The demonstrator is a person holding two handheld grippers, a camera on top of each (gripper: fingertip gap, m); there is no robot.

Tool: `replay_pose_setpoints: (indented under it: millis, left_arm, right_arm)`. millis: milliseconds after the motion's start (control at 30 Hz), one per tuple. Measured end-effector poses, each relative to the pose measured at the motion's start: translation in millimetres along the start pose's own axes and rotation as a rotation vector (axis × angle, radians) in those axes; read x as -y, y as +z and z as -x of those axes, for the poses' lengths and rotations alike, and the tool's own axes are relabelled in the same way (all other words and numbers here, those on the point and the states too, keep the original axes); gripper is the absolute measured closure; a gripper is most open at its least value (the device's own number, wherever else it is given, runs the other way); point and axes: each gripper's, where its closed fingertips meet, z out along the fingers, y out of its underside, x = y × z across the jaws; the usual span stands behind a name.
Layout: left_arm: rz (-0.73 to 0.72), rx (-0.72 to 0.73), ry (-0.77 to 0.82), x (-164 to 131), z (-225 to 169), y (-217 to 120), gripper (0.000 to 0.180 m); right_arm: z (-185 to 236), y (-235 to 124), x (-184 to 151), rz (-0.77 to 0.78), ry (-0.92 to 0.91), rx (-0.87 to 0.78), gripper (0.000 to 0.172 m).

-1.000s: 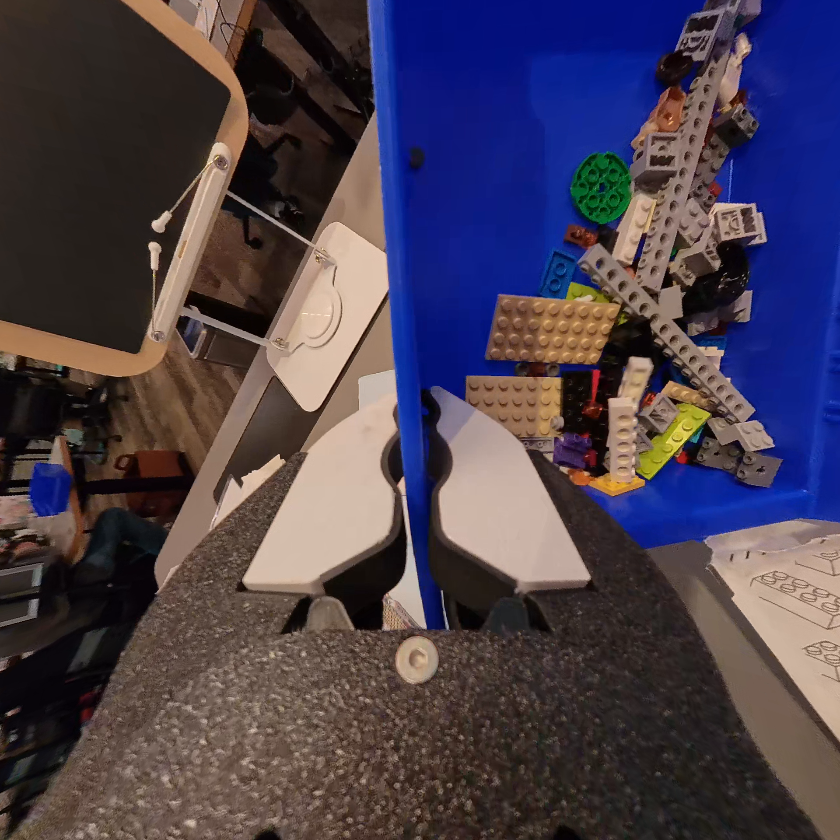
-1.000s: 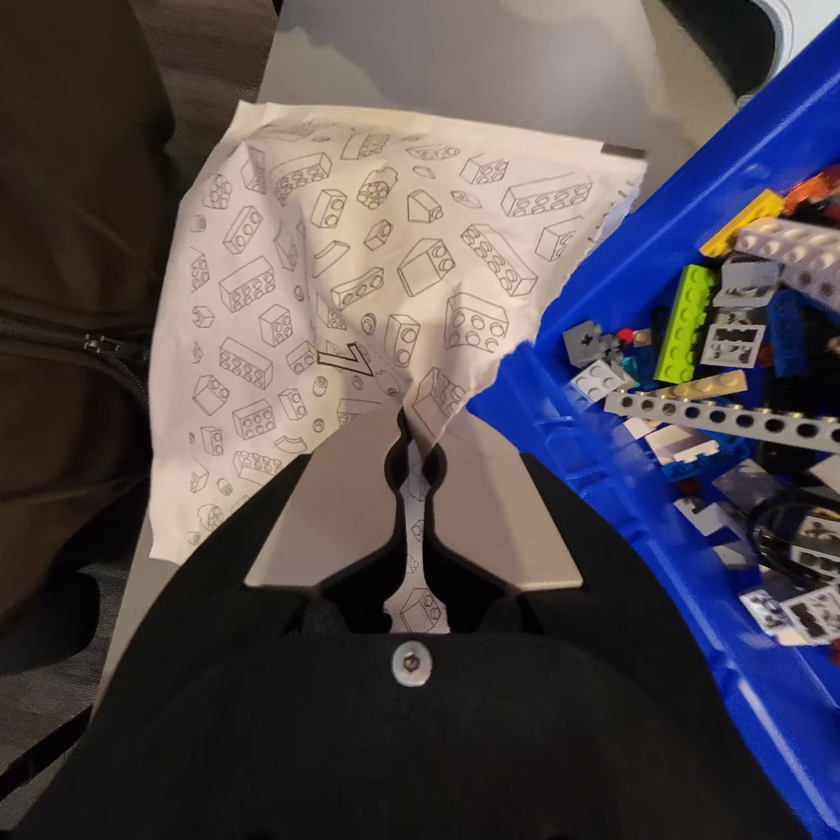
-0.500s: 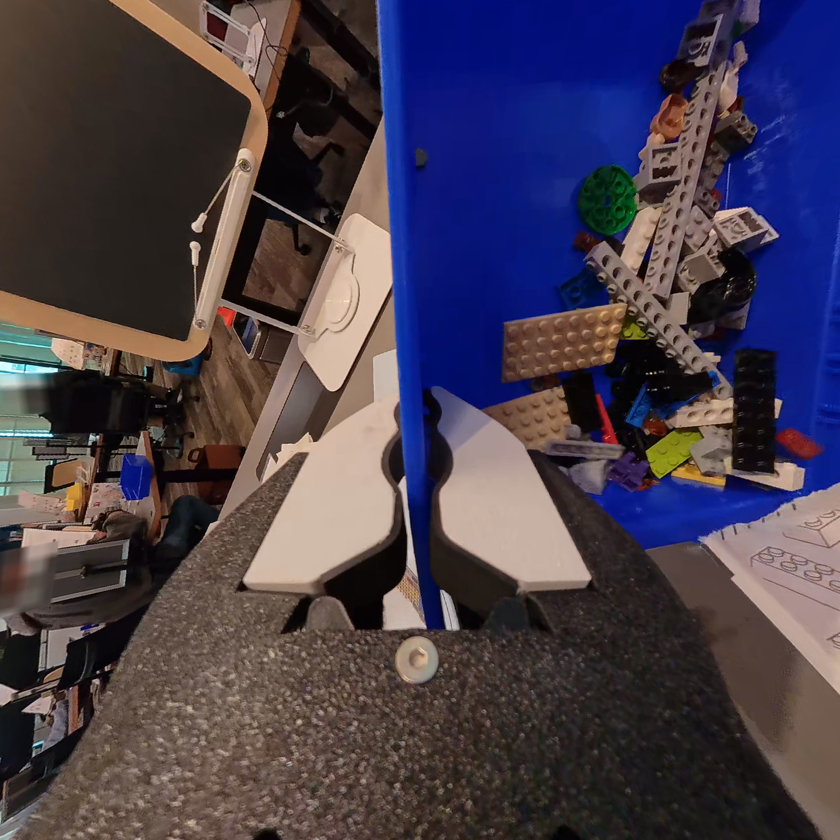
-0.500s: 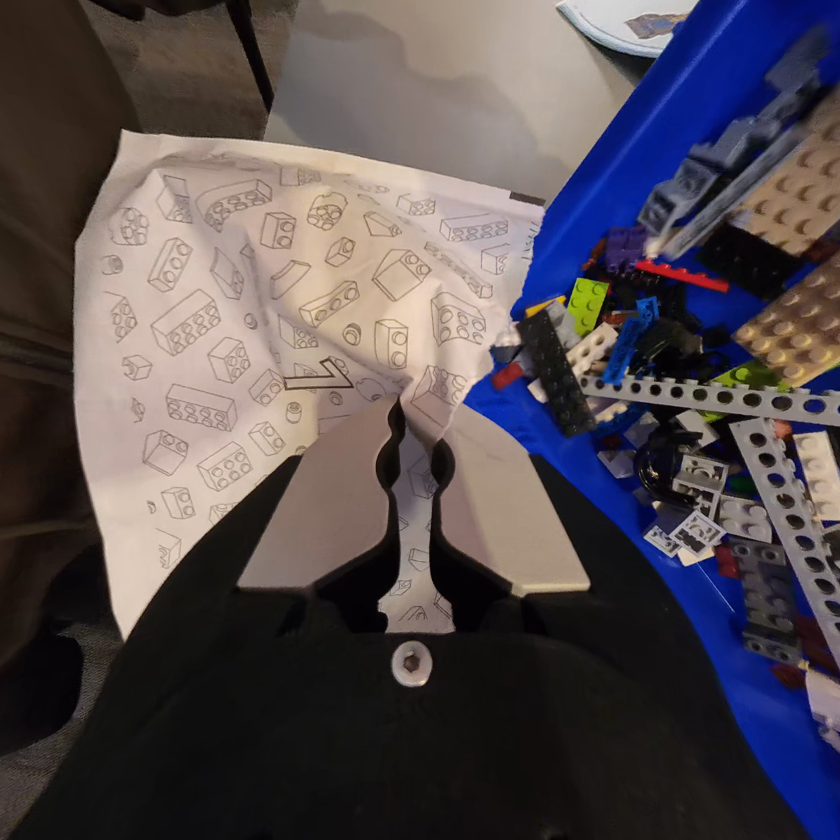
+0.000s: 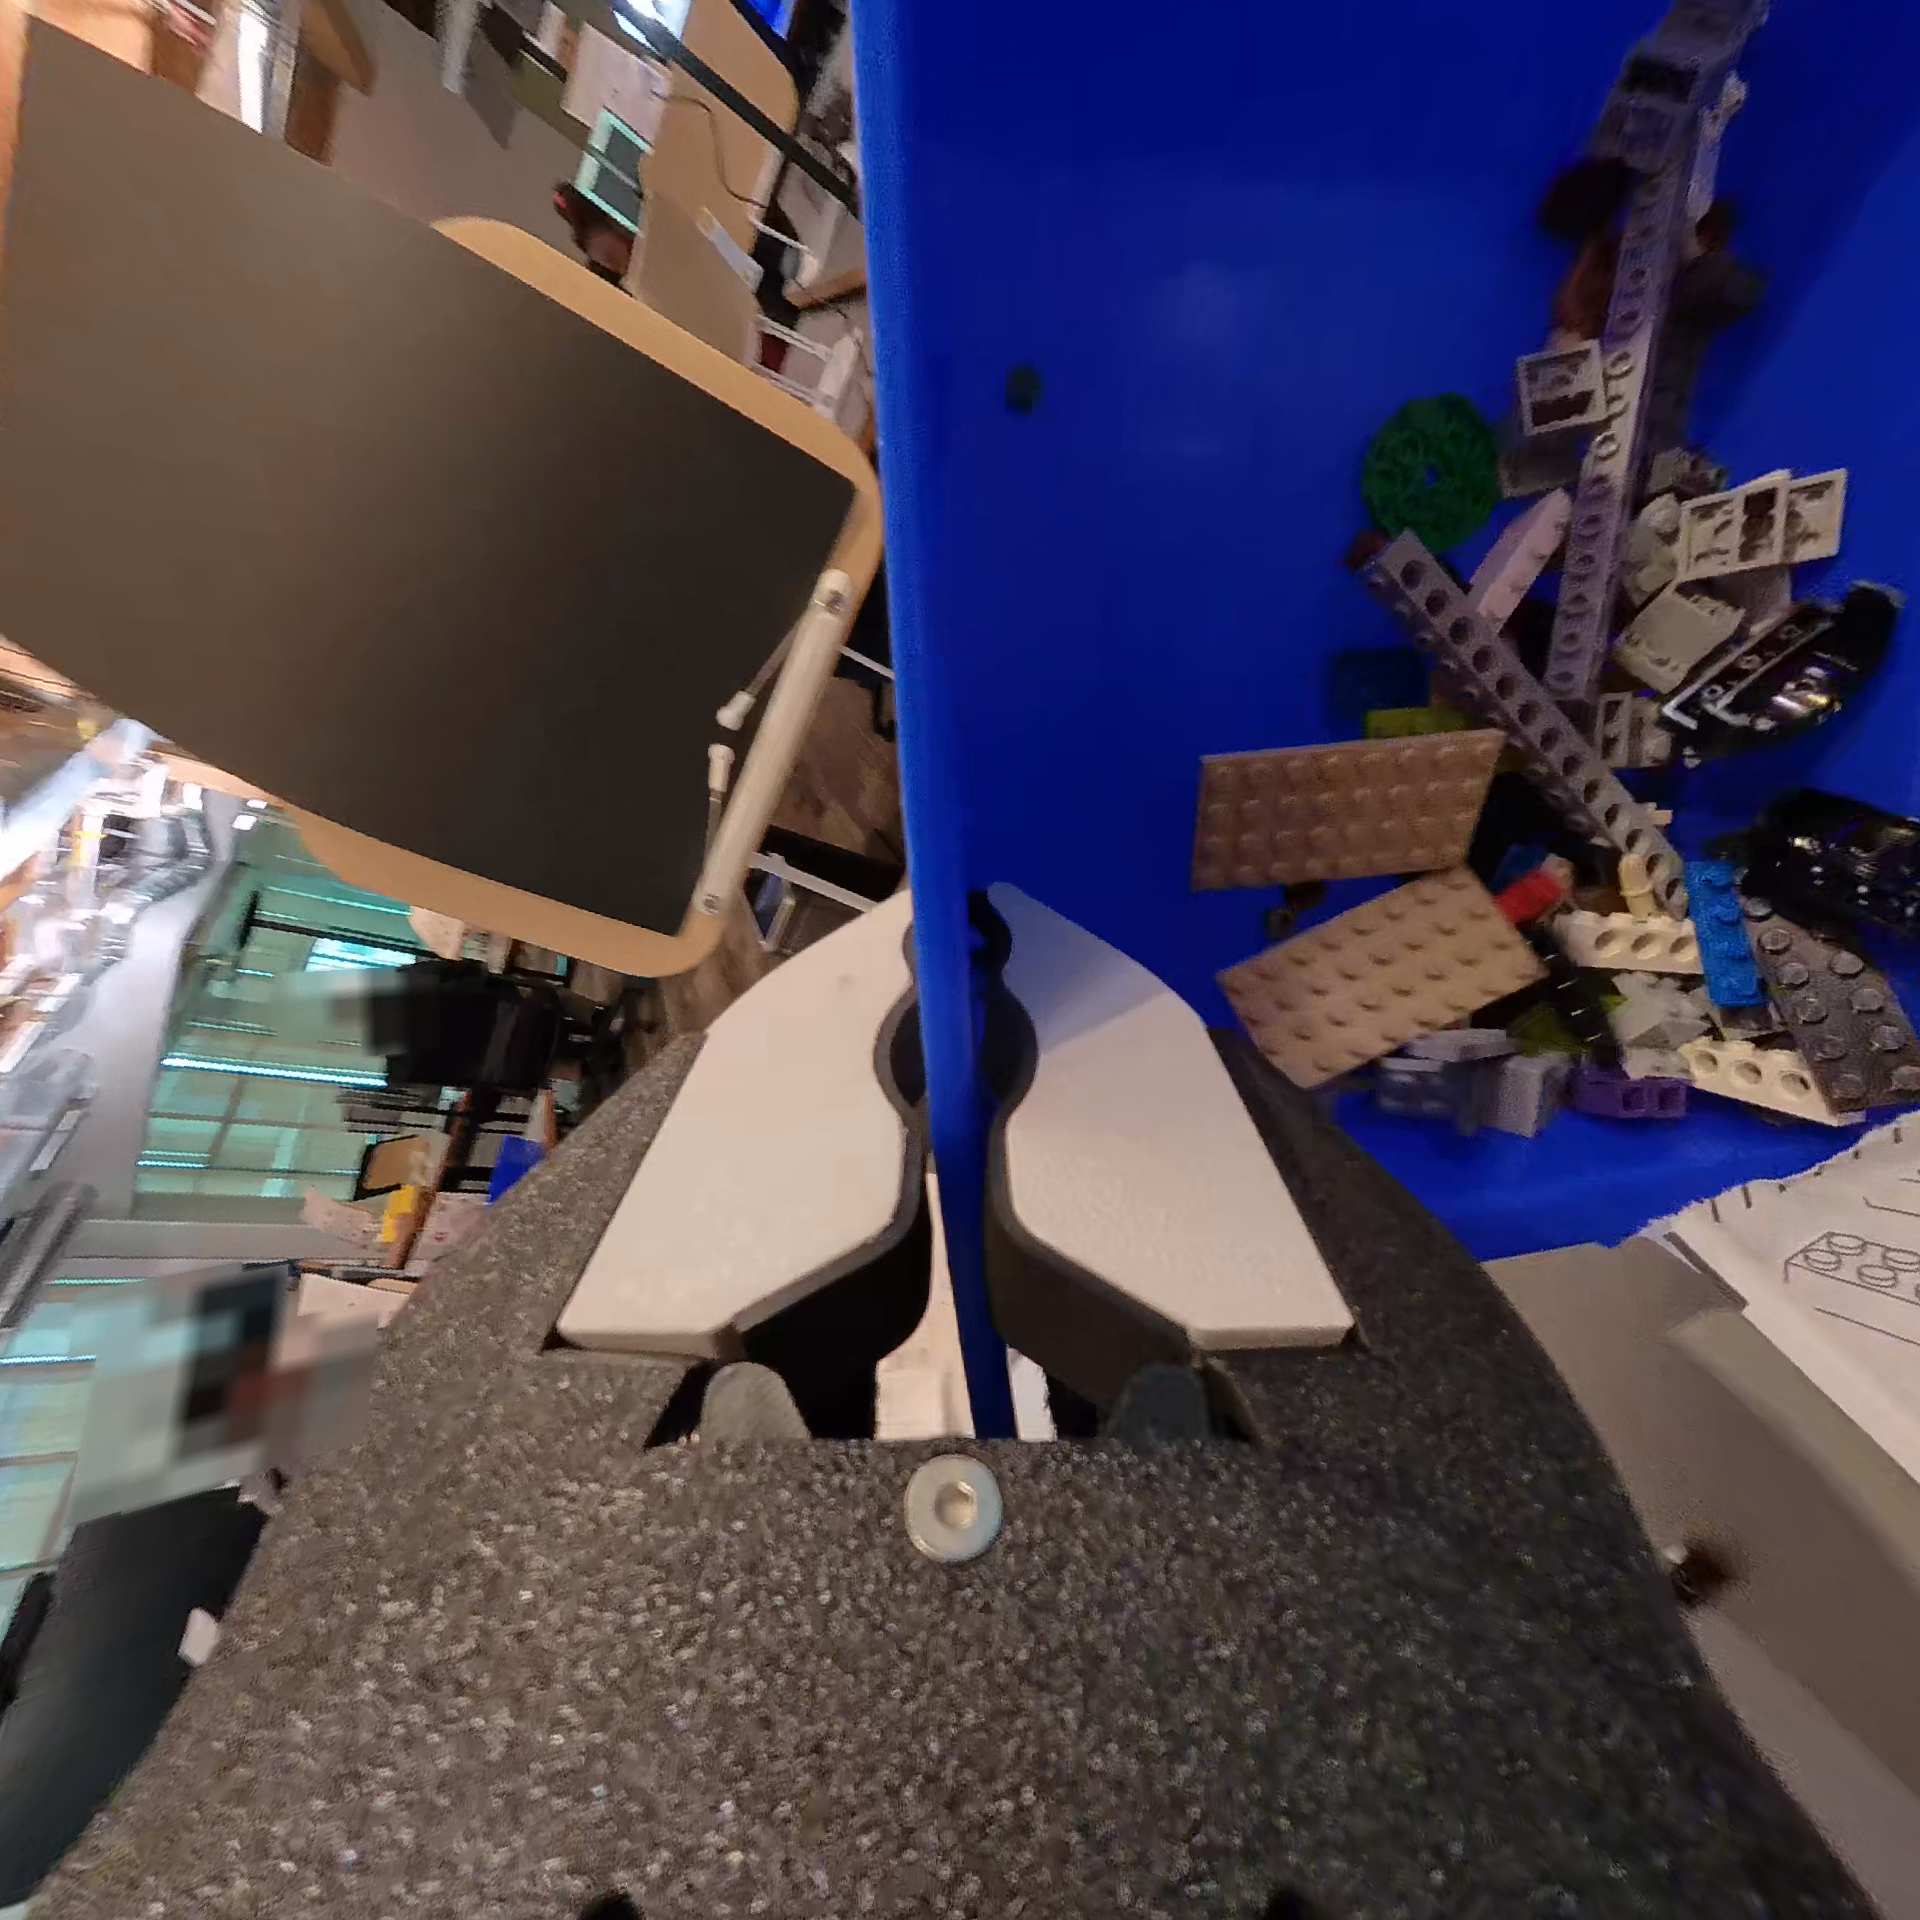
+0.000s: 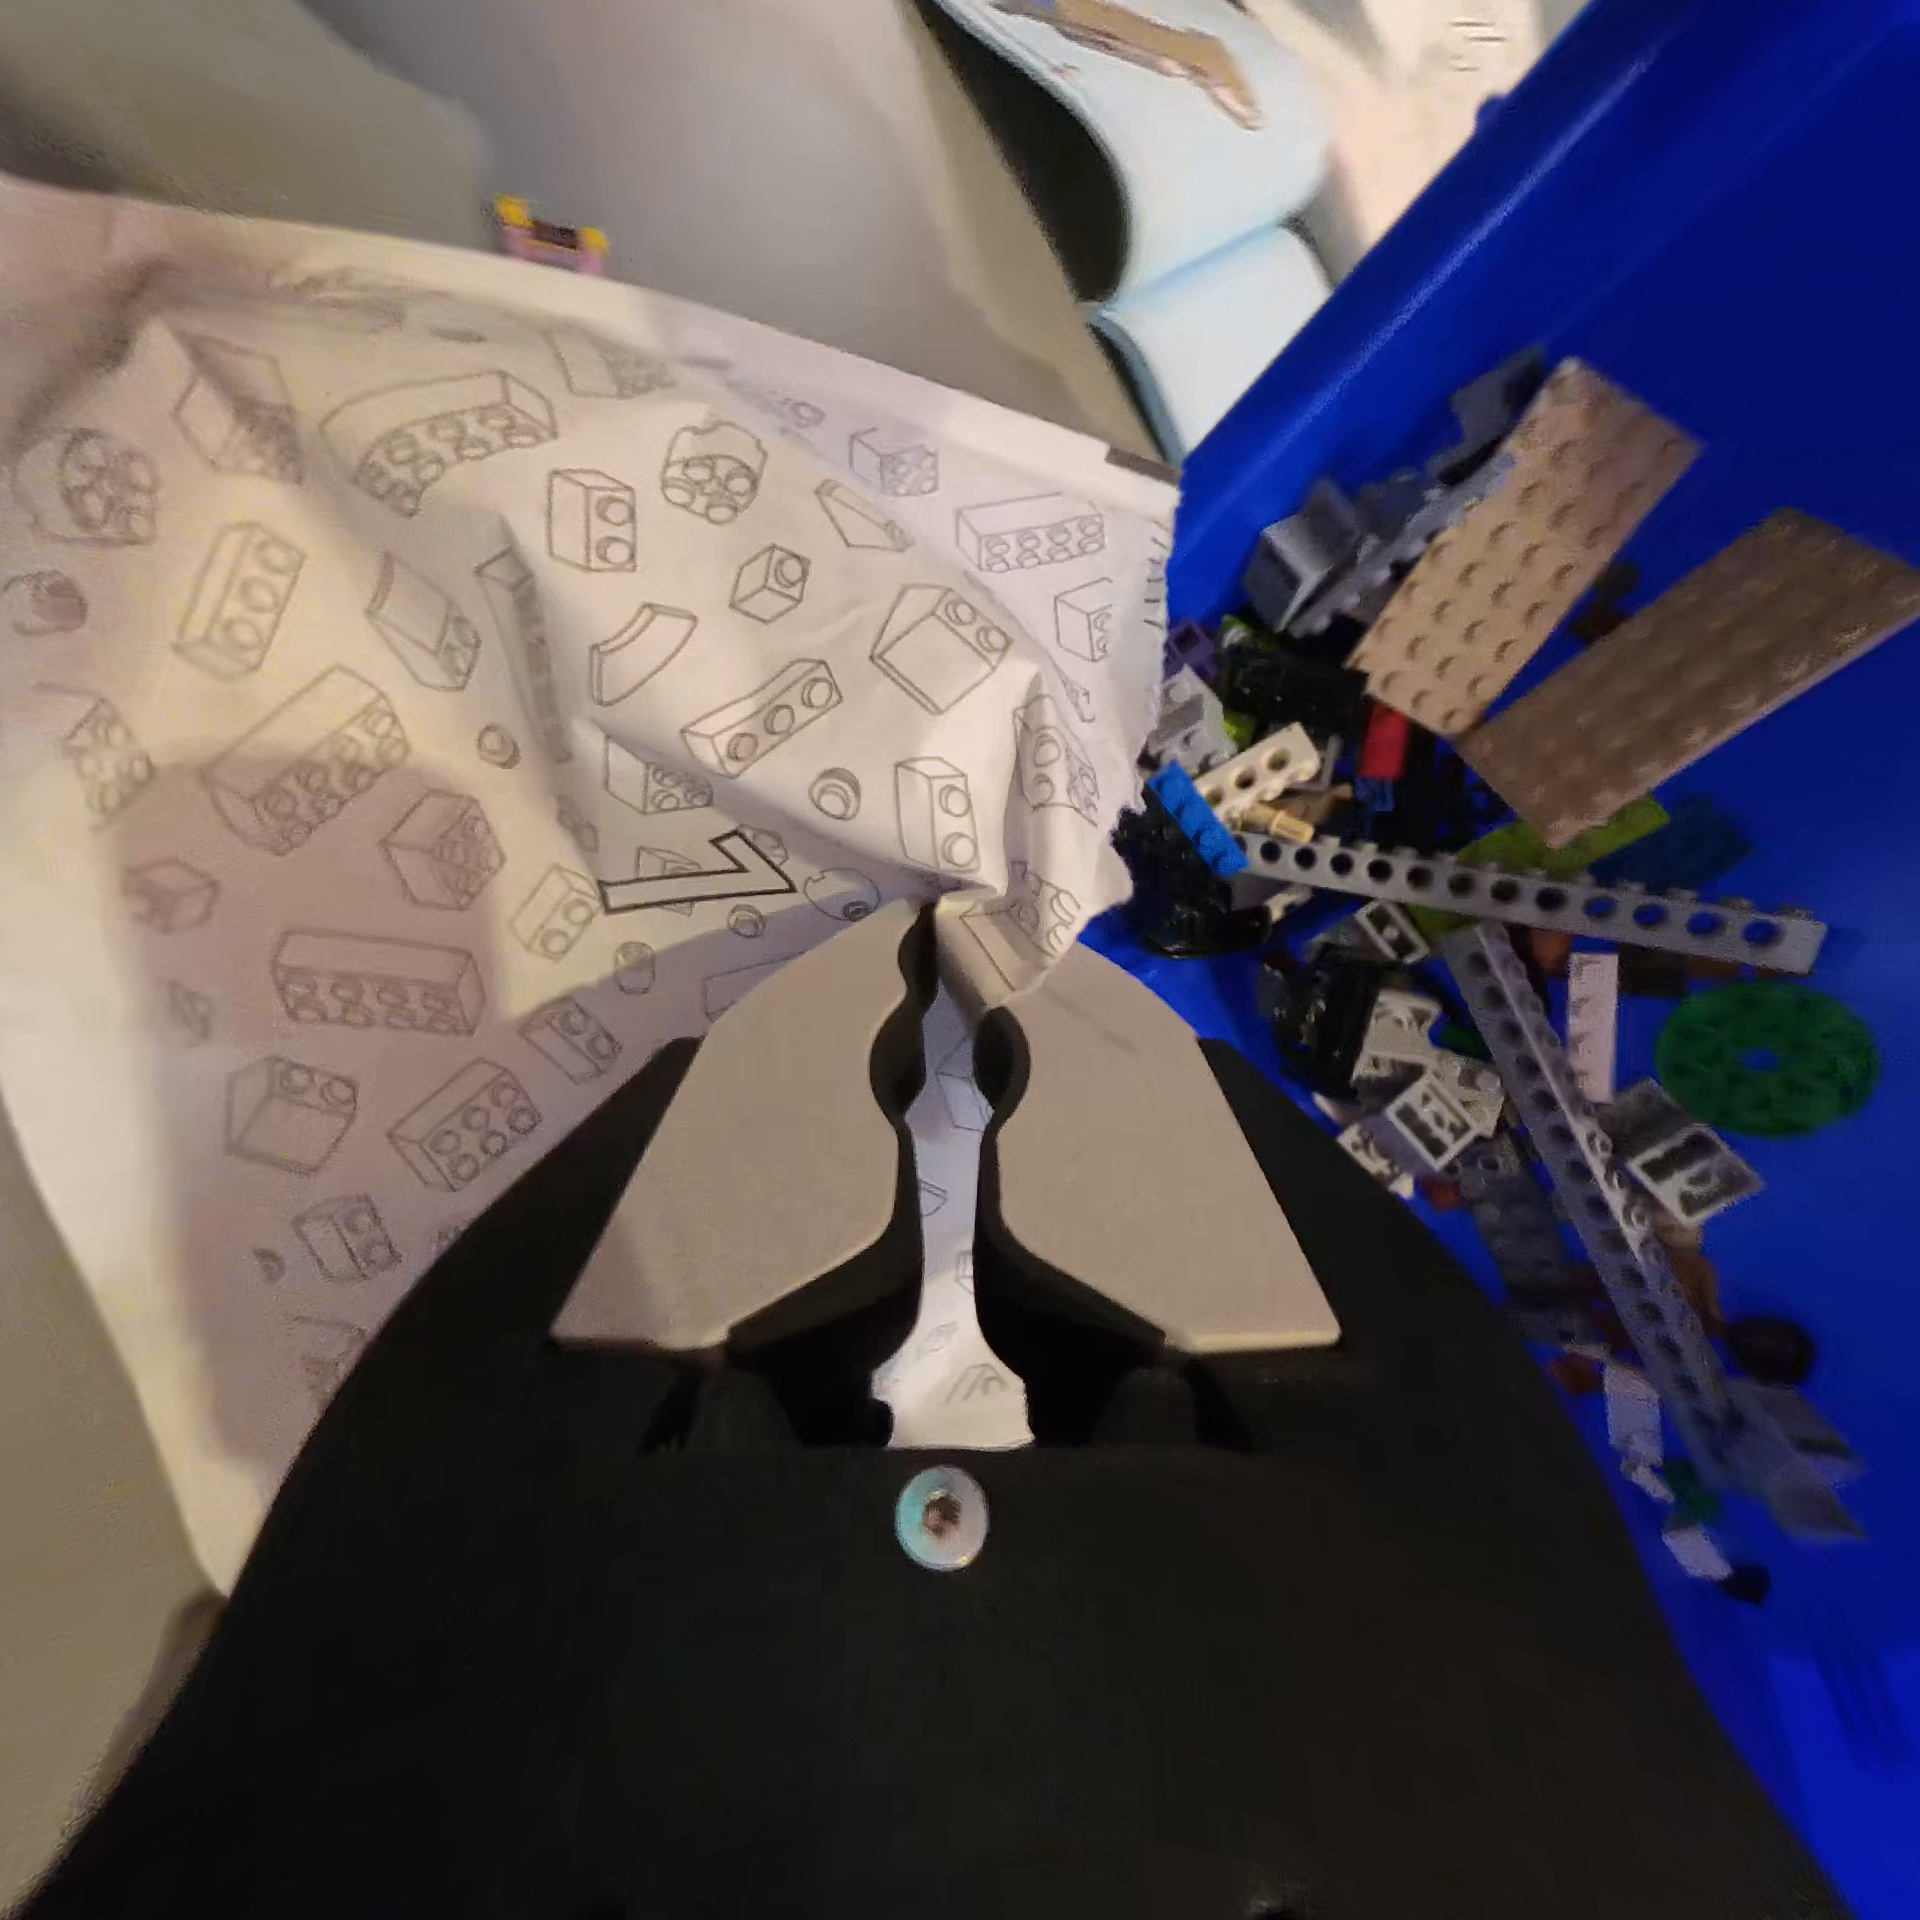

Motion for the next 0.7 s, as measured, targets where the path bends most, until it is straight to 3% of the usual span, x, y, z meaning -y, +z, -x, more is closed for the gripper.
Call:
replay_pose_setpoints:
  millis: [267, 700]
  left_arm:
    - [-0.08, 0.092, 0.083, 36.9, 12.0, -18.7, 0.176]
    - [-0.095, 0.215, 0.113, 57.9, 12.7, -52.3, 0.176]
  right_arm:
    - [-11.4, -8.0, 1.5, 0.117, -0.117, -0.221, 0.167]
    - [-4.5, -24.1, 3.7, 0.136, -0.21, -0.309, 0.168]
